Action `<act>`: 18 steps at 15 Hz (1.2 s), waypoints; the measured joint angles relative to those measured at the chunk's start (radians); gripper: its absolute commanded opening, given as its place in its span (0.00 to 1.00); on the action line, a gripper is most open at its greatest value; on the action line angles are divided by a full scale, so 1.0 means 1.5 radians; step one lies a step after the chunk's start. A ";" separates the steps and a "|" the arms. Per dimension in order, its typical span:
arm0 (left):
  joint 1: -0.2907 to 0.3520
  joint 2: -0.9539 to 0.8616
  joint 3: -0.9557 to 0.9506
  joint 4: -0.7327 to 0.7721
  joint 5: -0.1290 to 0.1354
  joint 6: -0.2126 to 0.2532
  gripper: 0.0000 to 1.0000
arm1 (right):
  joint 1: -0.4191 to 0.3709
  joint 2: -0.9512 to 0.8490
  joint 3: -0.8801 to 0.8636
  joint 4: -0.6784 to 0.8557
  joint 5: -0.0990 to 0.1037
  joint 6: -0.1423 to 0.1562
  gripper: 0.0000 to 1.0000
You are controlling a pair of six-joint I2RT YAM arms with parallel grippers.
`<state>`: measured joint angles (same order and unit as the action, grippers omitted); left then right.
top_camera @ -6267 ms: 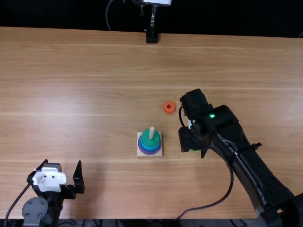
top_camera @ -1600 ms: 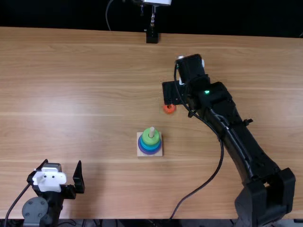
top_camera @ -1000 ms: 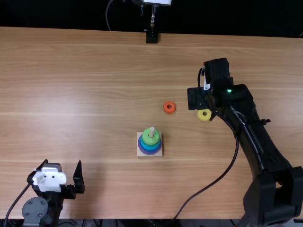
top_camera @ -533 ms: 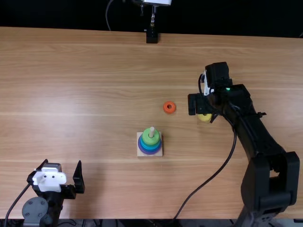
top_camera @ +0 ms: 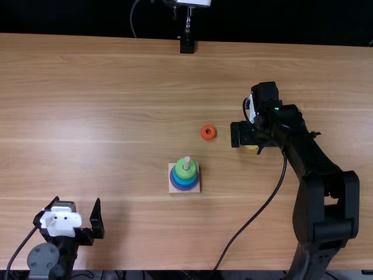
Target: Build the Hanoi tower: stack the rings onto the peg from bottom to top in this color order: purple, dark blue, light blue, dark green, light green, yellow, orange.
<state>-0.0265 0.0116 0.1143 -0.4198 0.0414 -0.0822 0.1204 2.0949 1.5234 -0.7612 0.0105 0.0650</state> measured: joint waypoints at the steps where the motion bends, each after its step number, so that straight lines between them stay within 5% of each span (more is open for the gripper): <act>1: 0.000 0.000 0.000 0.000 0.000 0.000 1.00 | -0.007 0.000 0.000 0.002 0.001 0.000 1.00; 7: 0.000 0.000 0.000 0.000 0.000 0.000 1.00 | -0.008 0.001 0.000 -0.001 0.000 0.000 0.98; 8: 0.000 0.000 0.000 -0.001 0.000 -0.001 1.00 | -0.008 0.003 0.000 0.000 0.000 0.000 0.64; 9: 0.000 0.000 0.000 0.000 0.000 0.000 1.00 | -0.008 0.009 0.000 0.003 0.000 0.000 0.47; 11: 0.000 0.000 0.000 0.000 0.000 0.000 1.00 | -0.008 0.018 0.000 -0.001 0.000 0.000 0.32; 13: 0.000 0.000 0.000 -0.001 0.000 0.000 1.00 | -0.008 0.018 0.000 -0.002 0.000 0.000 0.00; 18: 0.000 0.000 0.000 0.000 0.000 0.000 1.00 | -0.008 0.018 0.000 -0.003 0.000 0.000 0.00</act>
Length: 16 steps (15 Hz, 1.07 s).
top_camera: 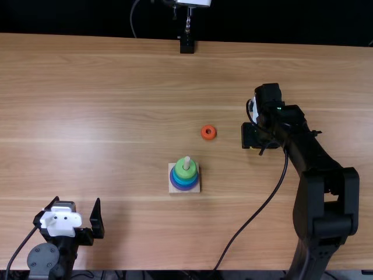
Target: Build the Hanoi tower: stack the rings onto the peg from bottom to top in this color order: purple, dark blue, light blue, dark green, light green, yellow, orange.
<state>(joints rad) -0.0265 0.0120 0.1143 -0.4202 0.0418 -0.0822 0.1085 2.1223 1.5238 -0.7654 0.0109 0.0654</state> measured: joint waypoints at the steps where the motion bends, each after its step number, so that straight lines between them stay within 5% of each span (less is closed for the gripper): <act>1: 0.000 0.000 0.000 0.000 0.000 0.000 1.00 | 0.000 0.000 0.000 0.000 0.000 -0.001 0.00; 4: 0.000 0.000 0.000 0.000 0.000 0.000 1.00 | 0.005 -0.006 0.001 -0.050 0.000 -0.006 0.00; 9: 0.000 0.000 0.000 0.000 0.000 0.000 1.00 | 0.093 -0.053 0.133 -0.340 -0.001 -0.037 0.00; 16: 0.000 0.000 0.000 0.000 0.000 0.000 1.00 | 0.204 -0.127 0.207 -0.377 -0.002 -0.042 0.00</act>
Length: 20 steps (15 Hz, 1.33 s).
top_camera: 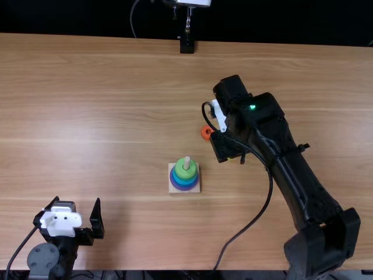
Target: Build the Hanoi tower: stack the rings onto the peg from bottom to top in this color order: purple, dark blue, light blue, dark green, light green, yellow, orange.
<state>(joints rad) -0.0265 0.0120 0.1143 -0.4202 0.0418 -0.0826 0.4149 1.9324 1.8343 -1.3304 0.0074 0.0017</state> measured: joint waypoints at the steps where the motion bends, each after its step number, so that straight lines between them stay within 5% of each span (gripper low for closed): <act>1: 0.000 0.000 0.000 0.000 0.000 0.000 1.00 | 0.014 -0.002 0.016 0.004 0.000 0.000 0.00; 6: 0.000 0.000 0.000 0.000 0.000 0.000 1.00 | 0.081 -0.022 0.065 0.002 0.000 0.001 0.00; 12: 0.000 0.000 0.000 0.000 0.000 0.000 1.00 | 0.164 -0.040 0.094 -0.046 -0.002 0.024 0.00; 20: 0.000 0.000 0.000 0.000 0.000 0.000 1.00 | 0.177 -0.044 0.096 -0.045 -0.006 0.040 0.00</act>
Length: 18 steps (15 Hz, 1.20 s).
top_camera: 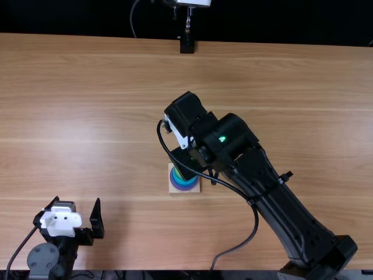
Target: Build the Hanoi tower: stack the rings onto the peg from bottom to top in this color order: purple, dark blue, light blue, dark green, light green, yellow, orange.
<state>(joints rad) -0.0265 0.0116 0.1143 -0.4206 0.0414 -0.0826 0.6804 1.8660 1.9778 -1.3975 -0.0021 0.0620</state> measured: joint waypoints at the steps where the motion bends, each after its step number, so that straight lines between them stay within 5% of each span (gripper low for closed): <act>1: 0.000 0.000 0.000 0.001 0.000 0.000 1.00 | 0.000 0.000 0.000 0.002 -0.001 0.002 0.00; 18: 0.000 0.000 0.000 0.000 0.000 0.000 1.00 | -0.014 0.039 0.001 0.004 -0.001 0.010 0.00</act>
<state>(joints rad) -0.0265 0.0116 0.1143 -0.4202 0.0414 -0.0826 0.6590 1.9240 1.9785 -1.3918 -0.0036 0.0765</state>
